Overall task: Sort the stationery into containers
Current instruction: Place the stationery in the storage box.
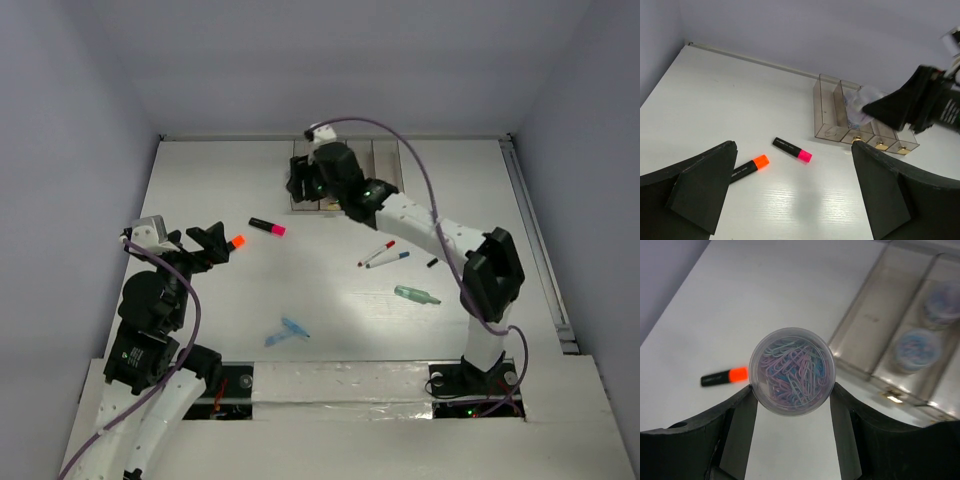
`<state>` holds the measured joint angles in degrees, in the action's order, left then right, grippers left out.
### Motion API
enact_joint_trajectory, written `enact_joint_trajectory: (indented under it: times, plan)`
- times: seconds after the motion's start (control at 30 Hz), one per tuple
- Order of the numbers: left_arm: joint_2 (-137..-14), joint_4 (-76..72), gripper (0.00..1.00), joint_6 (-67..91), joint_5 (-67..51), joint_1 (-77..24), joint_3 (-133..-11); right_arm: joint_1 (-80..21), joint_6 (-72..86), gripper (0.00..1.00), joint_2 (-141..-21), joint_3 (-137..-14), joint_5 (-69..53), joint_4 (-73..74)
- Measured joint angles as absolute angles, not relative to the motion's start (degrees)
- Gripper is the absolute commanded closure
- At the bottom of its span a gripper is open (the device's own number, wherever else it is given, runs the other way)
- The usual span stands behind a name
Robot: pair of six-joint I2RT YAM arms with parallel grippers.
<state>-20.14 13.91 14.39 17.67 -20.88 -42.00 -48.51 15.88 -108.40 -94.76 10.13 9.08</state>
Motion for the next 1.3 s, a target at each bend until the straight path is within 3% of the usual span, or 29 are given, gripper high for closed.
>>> enact_joint_trajectory:
  times: [0.27, 0.47, 1.3]
  plan:
    - [-20.2, 13.9, 0.01, 14.4, 17.4, -20.9, -42.0, -35.6, 15.9, 0.67, -109.0, -96.6, 3.1, 15.3]
    - [-20.5, 13.9, 0.01, 14.2, 17.3, -20.9, -42.0, -30.4, 15.0, 0.67, -116.9, -106.5, -4.8, 24.3]
    - [-20.6, 13.9, 0.01, 14.0, 16.9, -20.9, -42.0, -26.9, 13.4, 0.7, -130.7, -123.5, -15.1, 40.1]
